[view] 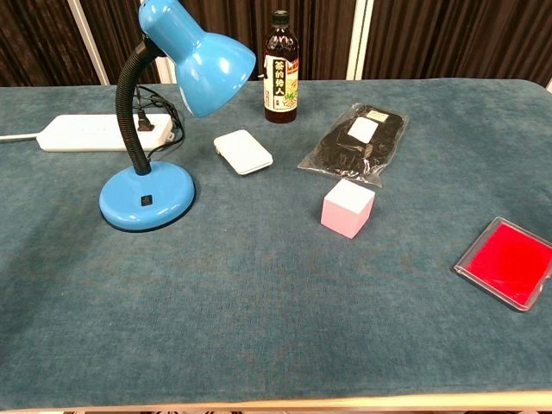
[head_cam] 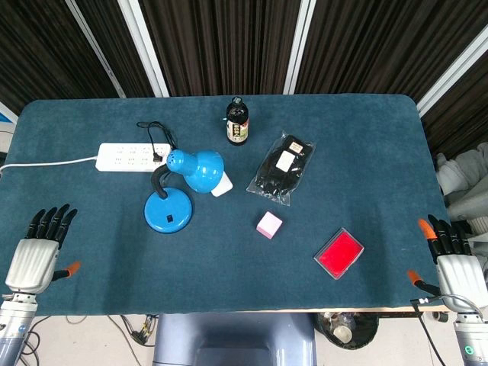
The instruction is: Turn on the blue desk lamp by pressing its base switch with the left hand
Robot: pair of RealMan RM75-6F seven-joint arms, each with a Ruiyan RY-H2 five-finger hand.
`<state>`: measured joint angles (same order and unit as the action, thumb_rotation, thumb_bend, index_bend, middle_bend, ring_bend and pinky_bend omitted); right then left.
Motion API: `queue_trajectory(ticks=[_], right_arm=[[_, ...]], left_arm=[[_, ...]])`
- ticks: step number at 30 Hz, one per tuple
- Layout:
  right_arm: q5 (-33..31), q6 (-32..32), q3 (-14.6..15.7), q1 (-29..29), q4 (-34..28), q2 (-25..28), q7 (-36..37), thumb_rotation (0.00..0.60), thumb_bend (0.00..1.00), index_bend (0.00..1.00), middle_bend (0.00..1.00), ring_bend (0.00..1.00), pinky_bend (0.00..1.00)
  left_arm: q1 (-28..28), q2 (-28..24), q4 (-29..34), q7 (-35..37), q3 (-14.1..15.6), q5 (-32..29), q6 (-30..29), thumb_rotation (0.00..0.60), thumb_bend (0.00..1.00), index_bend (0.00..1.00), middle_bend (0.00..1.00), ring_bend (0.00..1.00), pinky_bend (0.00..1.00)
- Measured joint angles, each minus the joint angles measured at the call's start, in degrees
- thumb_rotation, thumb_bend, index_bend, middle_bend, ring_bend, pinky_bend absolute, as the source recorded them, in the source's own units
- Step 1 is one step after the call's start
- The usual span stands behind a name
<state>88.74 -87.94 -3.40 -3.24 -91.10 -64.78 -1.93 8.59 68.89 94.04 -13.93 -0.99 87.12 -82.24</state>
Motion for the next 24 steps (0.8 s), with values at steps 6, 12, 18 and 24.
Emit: queue_trajectory(ticks=[6,12,18,24], right_arm=[[0.0,0.1,0.0,0.0,0.0,0.1,0.2,0.600,0.25,0.00,0.00,0.00,0.00],[0.1,0.0,0.0,0.0,-0.1,0.2,0.4,0.600,0.25,0.00,0.00,0.00,0.00],[-0.2,0.0,-0.1,0.0,-0.1,0.1,0.0,0.600,0.25,0.00,0.00,0.00,0.00],[0.0,-0.1,0.0,0.1,0.0,0.2,0.0,0.600,0.25,0.00,0.00,0.00,0.00]], left_arm=[[0.0,0.0,0.2,-0.4,0.1,0.0,0.1,0.600,0.08,0.00,0.00,0.00,0.03],[-0.1,-0.1,0.2,-0.4,0.2,0.0,0.1,0.600,0.08,0.00,0.00,0.00,0.03],[0.2,-0.2,0.4,-0.4,0.3,0.0,0.7,0.600,0.08,0.00,0.00,0.00,0.03],[0.2,-0.8,0.9,-0.6,0.5,-0.3,1.2,0.600,0.12,0.00,0.10,0.16,0.31]])
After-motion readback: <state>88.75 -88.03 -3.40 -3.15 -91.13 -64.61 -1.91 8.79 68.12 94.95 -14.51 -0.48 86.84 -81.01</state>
